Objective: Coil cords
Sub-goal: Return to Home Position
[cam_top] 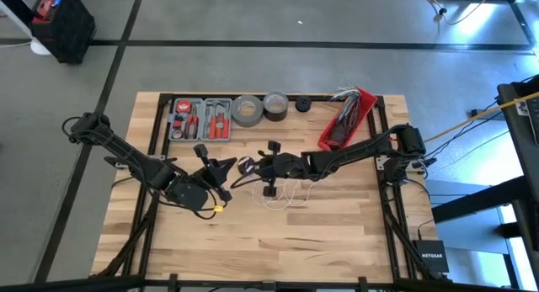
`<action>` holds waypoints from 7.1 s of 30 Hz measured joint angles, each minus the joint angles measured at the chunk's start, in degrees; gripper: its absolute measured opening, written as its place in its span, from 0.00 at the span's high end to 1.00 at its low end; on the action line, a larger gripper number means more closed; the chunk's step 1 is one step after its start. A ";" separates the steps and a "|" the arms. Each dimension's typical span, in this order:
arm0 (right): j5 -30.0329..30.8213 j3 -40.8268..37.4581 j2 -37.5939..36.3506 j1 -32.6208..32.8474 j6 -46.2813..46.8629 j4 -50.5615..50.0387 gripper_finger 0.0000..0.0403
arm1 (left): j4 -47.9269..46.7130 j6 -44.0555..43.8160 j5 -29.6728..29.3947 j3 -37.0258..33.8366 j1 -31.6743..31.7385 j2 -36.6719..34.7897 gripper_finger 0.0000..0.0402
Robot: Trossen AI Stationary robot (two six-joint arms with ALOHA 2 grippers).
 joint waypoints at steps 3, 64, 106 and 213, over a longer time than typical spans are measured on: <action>-1.75 0.00 0.00 0.00 -0.34 0.26 0.68 | -2.57 -1.23 3.60 -0.02 0.13 0.00 0.99; -11.01 -56.61 -68.64 -6.38 9.02 18.62 0.63 | 25.31 11.58 41.42 -32.48 15.96 -34.40 0.75; -7.50 -63.93 -79.18 -6.40 3.70 21.41 0.63 | 25.23 0.63 58.90 -50.16 26.43 -66.80 0.75; -11.44 -63.58 -103.36 -6.40 1.53 -11.19 0.63 | 18.66 -0.29 54.68 -53.88 26.77 -71.28 0.75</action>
